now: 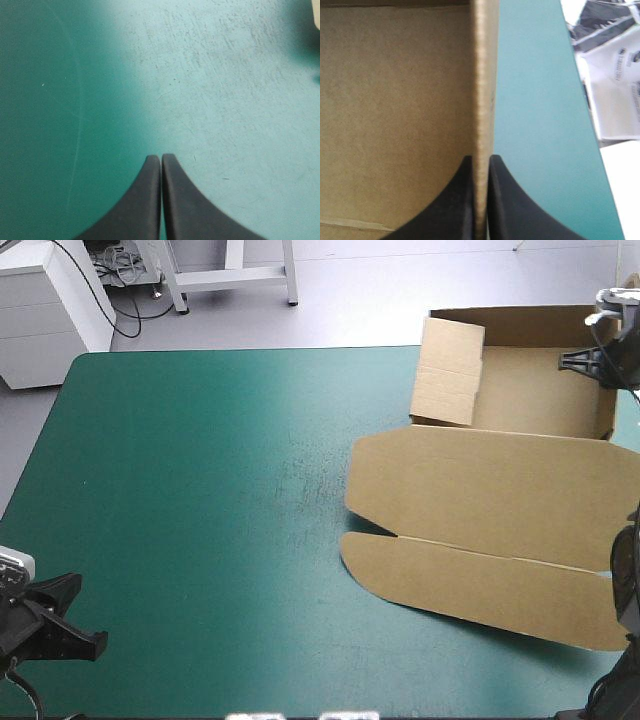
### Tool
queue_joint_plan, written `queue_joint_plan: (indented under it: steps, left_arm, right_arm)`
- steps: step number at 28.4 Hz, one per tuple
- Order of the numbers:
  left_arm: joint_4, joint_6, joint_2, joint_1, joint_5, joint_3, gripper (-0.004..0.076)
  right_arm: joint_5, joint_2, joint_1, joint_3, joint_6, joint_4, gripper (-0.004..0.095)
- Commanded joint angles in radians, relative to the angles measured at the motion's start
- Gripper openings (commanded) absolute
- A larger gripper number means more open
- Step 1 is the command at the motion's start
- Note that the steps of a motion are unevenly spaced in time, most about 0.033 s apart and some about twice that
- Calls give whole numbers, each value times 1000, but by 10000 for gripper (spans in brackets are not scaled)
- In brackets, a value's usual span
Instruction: Fold the box
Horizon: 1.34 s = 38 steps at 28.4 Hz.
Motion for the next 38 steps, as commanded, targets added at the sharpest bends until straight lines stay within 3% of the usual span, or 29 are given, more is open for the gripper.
queue_joint_plan:
  steps: [1, 9, 16, 20, 25, 27, 29, 33, 35, 36, 38]
  left_arm:
    - [11, -10, 9, -1, 44, -21, -10]
    - [45, -6, 9, -1, 44, -21, -10]
    - [57, -6, 9, -1, 44, -21, -10]
    - [57, -6, 9, -1, 44, -21, -10]
    - [57, -6, 9, -1, 44, -21, -10]
    - [57, -6, 9, -1, 44, -21, -10]
    - [57, -6, 9, -1, 44, -21, -10]
    - [57, -6, 9, -1, 44, -21, -10]
    - [57, -6, 9, -1, 44, -21, -10]
    - [65, -6, 9, -1, 44, -21, -10]
    - [79, -6, 9, -1, 44, -21, -10]
  right_arm:
    - [-56, -25, -102, -29, -4, -43, -4]
    - [-38, 84, -292, -29, -2, -45, -4]
    - [-31, 156, -372, -29, -35, -45, 29]
    - [-31, 158, -391, -29, -39, -42, 239]
    - [-31, 158, -357, -29, -39, -34, 715]
    - [-31, 150, -357, -29, -33, -34, 841]
    - [-31, 131, -357, -29, -31, -34, 888]
    - [-31, 56, -357, -29, -31, 27, 887]
    - [-29, 2, -357, -29, -48, 106, 887]
    - [-29, -62, -351, -14, -97, 225, 886]
    - [-29, -152, -314, 37, -117, 280, 833]
